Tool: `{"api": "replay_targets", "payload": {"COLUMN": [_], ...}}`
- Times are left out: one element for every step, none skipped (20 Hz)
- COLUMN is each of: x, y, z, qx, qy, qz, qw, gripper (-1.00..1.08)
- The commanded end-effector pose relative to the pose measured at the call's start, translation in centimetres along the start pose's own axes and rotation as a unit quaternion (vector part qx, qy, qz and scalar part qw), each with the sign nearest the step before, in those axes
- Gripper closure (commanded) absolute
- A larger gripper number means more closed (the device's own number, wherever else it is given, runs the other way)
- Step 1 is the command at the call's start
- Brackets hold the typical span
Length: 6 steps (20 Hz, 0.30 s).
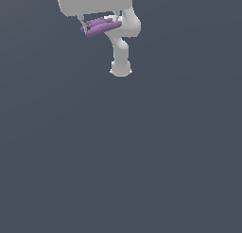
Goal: Pick up the object and move it to a goal position.
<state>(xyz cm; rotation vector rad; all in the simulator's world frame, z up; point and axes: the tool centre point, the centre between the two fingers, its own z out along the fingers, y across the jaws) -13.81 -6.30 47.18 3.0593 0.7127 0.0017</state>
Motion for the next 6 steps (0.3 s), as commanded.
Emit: {"api": "replay_targets", "payload": {"x": [-0.01, 0.0, 0.0, 0.02, 0.04, 0.05], "y": [-0.05, -0.05, -0.03, -0.02, 0.0, 0.01], "z": [-0.65, -0.79, -0.87, -0.9, -0.89, -0.87], "qx": [0.0, 0.0, 0.0, 0.0, 0.0, 0.0], "qy": [0.0, 0.0, 0.0, 0.0, 0.0, 0.0], "qz": [0.0, 0.0, 0.0, 0.0, 0.0, 0.0], "qw": [1.0, 1.0, 1.0, 1.0, 1.0, 1.0], "gripper": [1.08, 1.08, 1.08, 1.08, 1.08, 1.08]}}
